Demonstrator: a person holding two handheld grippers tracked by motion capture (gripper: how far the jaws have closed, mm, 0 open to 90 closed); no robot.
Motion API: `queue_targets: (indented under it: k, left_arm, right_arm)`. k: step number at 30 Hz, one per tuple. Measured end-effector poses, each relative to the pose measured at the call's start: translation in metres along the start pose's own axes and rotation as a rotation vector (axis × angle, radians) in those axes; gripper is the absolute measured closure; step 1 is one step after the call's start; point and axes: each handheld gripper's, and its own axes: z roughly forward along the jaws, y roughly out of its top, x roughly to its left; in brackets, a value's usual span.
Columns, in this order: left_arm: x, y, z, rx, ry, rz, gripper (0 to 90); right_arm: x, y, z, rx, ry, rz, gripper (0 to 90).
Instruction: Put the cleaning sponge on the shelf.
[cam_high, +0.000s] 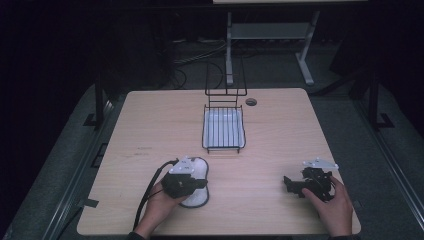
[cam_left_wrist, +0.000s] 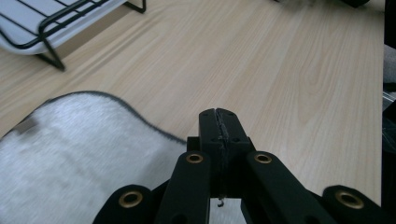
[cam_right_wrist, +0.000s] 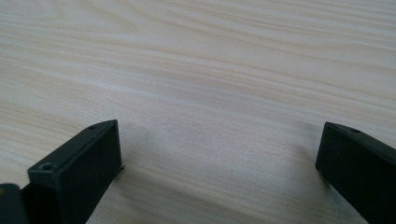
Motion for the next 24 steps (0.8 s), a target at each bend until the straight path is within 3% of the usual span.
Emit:
queue_targets:
  k: [10, 14, 24]
  left_arm:
    - [-0.005, 0.002, 0.022, 0.072, -0.009, 0.004, 89.8]
    - [-0.004, 0.0, 0.024, 0.11, 0.0, 0.012, 89.8]
    - [-0.004, -0.003, 0.025, 0.142, 0.003, -0.005, 89.8]
  right_arm:
    - [0.0, 0.0, 0.0, 0.0, 0.0, 0.0, 0.0]
    - [0.0, 0.0, 0.0, 0.0, 0.0, 0.0, 0.0]
    - [0.0, 0.0, 0.0, 0.0, 0.0, 0.0, 0.0]
